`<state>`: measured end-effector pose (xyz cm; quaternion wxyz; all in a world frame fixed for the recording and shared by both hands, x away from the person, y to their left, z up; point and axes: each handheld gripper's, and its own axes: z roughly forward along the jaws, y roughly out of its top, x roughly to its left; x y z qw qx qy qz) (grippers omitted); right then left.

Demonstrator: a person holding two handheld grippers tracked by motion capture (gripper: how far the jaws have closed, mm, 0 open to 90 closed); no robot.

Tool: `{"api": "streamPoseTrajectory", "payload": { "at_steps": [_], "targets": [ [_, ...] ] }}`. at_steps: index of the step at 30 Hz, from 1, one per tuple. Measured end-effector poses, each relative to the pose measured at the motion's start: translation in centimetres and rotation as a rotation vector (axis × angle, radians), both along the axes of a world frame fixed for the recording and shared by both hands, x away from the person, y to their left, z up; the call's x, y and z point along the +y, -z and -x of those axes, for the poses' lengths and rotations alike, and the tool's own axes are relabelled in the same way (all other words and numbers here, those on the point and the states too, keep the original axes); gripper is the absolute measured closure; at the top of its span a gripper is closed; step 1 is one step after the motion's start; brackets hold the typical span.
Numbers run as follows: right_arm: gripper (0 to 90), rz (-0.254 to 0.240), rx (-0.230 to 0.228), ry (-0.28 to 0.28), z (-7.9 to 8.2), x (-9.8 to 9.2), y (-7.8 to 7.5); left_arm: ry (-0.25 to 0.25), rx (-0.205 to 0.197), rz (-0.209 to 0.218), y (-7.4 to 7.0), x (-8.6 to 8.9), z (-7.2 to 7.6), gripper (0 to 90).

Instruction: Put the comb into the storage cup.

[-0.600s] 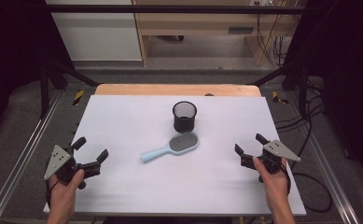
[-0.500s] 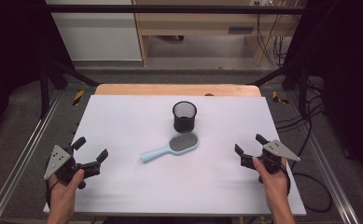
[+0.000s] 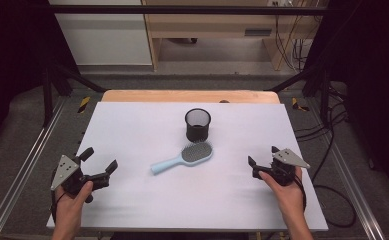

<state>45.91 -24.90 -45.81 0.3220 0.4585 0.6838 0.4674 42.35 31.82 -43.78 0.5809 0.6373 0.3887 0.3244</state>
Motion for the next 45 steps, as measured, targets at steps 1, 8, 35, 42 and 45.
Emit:
{"api": "streamPoseTrajectory", "payload": {
  "at_steps": [1, 8, 35, 42, 45],
  "targets": [
    [11.3, -0.001, 0.015, -0.001, -0.2, 0.3, -0.1, 0.000, 0.000, 0.001, 0.0, 0.0, 0.0, 1.6],
    [46.7, 0.111, 0.054, -0.031, -1.9, 2.6, -2.4, -0.008, 0.007, 0.018, 0.1, 0.3, -0.1, 1.6],
    [90.0, 0.106, 0.203, -0.145, -9.9, 9.9, -2.2, 0.032, 0.013, -0.009, 0.2, -0.4, -0.2, 2.2],
    [90.0, 0.124, 0.253, -0.155, -10.4, 12.0, -0.4, 0.039, 0.019, -0.015, 0.2, -0.4, -0.2, 2.4],
    [90.0, 0.128, 0.269, -0.157, -10.5, 12.6, 0.2, 0.038, 0.030, -0.021, 0.3, -0.5, -0.3, 2.4]
  ]
}}
